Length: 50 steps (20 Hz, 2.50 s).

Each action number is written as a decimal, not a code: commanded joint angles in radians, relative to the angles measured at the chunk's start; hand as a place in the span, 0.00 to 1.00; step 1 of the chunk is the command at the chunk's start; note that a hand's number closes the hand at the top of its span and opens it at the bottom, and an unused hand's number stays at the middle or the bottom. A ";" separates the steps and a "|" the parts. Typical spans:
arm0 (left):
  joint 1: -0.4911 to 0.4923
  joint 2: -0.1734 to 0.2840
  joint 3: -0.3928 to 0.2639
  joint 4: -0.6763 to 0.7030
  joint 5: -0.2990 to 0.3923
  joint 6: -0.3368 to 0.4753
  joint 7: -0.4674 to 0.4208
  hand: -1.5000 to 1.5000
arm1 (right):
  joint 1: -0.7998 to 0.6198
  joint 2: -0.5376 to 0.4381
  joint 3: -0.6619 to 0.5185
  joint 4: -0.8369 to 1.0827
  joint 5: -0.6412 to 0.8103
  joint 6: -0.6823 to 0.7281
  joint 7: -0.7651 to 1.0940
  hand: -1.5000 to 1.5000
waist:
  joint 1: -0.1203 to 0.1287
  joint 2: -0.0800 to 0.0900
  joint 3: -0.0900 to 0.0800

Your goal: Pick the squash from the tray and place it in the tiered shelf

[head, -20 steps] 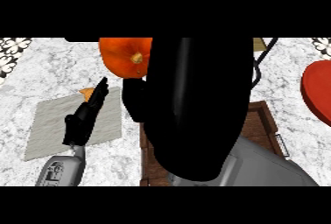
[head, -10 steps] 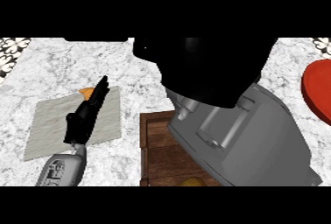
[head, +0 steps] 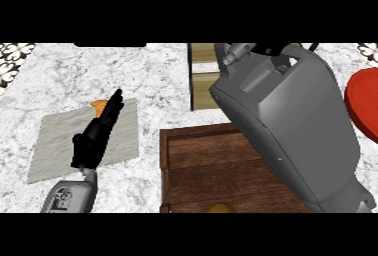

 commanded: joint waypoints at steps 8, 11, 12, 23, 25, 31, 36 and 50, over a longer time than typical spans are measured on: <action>-0.016 -0.006 -0.007 -0.002 -0.004 -0.009 0.020 0.50 | 0.026 0.000 -0.054 0.233 0.077 -0.231 -0.100 1.00 | 0.002 0.002 0.000; -0.035 -0.008 -0.005 -0.023 -0.007 0.003 0.041 0.50 | 0.062 -0.007 -0.154 0.180 -0.063 -0.450 -0.209 1.00 | 0.015 0.006 0.002; -0.064 -0.018 -0.001 0.026 -0.008 0.009 0.024 0.50 | 0.050 0.015 -0.163 0.233 -0.063 -0.506 -0.216 1.00 | 0.014 0.010 0.001; -0.048 0.000 0.011 -0.013 0.001 -0.011 0.058 0.50 | 0.066 -0.069 -0.252 0.344 -0.206 -0.564 -0.406 1.00 | 0.000 0.002 0.001; -0.006 0.012 0.019 0.027 -0.001 -0.014 -0.016 0.50 | 0.095 -0.095 -0.216 0.457 -0.016 -0.507 -0.258 1.00 | -0.007 0.002 -0.002; -0.020 -0.001 0.008 -0.008 -0.005 -0.009 0.021 0.50 | 0.093 -0.129 -0.255 0.444 0.039 -0.545 -0.183 0.00 | 0.001 0.003 0.000; -0.031 -0.020 0.013 0.050 -0.018 0.017 -0.009 0.50 | 0.156 -0.076 -0.259 0.244 -0.011 -0.508 -0.127 0.00 | -0.010 -0.001 0.000; 0.021 -0.014 -0.002 -0.017 -0.019 0.000 0.014 0.50 | 0.162 -0.065 -0.312 0.038 -0.214 -0.512 -0.164 0.00 | -0.004 -0.001 0.001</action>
